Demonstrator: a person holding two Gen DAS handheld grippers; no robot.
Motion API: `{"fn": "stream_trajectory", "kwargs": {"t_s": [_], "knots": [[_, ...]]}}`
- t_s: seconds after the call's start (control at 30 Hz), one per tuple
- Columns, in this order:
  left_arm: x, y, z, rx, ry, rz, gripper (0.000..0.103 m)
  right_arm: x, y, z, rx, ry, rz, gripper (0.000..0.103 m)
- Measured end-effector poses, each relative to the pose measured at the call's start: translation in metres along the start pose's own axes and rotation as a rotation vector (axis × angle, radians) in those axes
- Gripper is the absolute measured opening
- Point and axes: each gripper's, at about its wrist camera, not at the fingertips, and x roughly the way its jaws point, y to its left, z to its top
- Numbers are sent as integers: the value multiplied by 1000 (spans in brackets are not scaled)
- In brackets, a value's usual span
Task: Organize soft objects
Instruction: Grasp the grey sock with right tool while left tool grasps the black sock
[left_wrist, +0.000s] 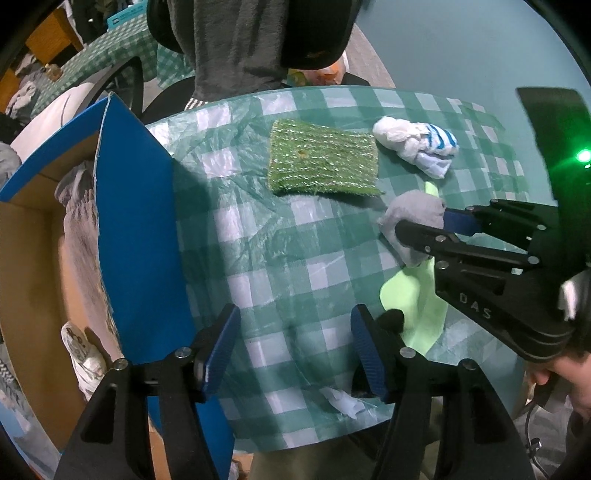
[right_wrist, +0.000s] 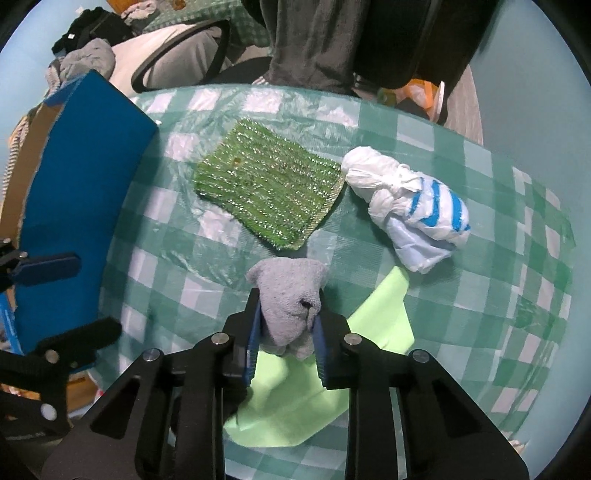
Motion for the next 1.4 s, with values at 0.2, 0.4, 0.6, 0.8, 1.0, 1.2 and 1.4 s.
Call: {"fn": "stream_trajectory", "kwargs": {"t_s": [0.2,0.4,0.6,0.8,1.0,1.2,1.4], "knots": [[-1,-9,-10,21,6,-15,63,-19,-2,-14,41,-30,7,24],[-1,-24,-20,55,13,-35,70,-30,-12,-37,105,-43,16,24],[7,-41,-27,90,35,-51,70,-35,-20,-59,147,-40,10,24],[20,-53,-33,97,70,-74,70,-37,-30,-78,190,-38,8,24],[39,-63,-36,87,114,-88,70,-38,-38,-93,215,-35,7,24],[58,-66,-37,70,154,-82,70,-39,-48,-104,233,-31,9,24],[67,-66,-41,74,159,-68,70,-39,-54,-108,232,-26,9,24]]}}
